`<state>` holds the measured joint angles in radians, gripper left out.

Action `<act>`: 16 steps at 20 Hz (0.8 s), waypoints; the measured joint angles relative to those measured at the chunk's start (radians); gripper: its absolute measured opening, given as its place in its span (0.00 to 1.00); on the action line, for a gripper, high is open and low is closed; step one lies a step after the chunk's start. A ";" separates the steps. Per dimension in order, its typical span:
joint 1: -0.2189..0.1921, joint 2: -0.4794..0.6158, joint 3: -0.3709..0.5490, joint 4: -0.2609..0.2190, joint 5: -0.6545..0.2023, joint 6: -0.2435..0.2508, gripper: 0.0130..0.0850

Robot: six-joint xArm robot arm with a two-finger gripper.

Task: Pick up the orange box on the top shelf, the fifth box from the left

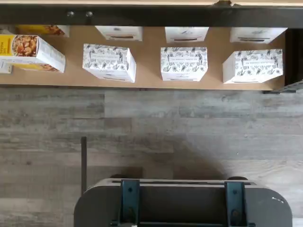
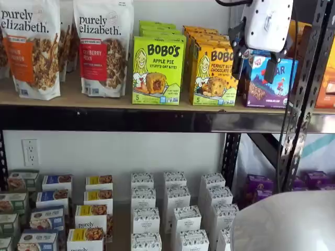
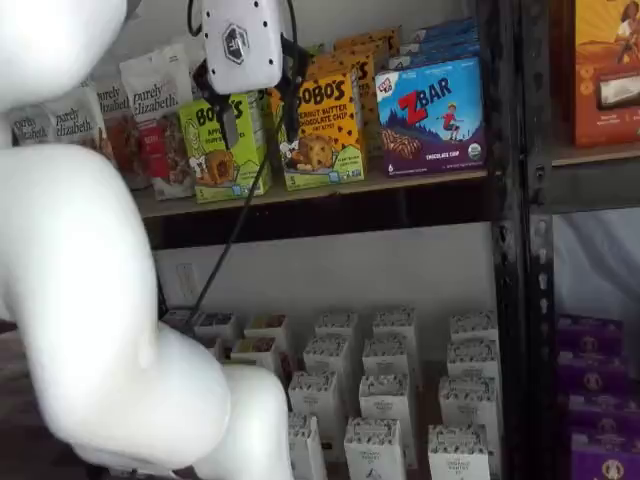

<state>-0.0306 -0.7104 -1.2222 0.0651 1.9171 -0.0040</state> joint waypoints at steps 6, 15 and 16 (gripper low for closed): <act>0.024 0.027 -0.019 -0.016 -0.010 0.018 1.00; 0.067 0.091 -0.073 -0.041 -0.035 0.053 1.00; 0.071 0.102 -0.082 -0.043 -0.036 0.056 1.00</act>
<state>0.0409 -0.6088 -1.3046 0.0220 1.8815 0.0525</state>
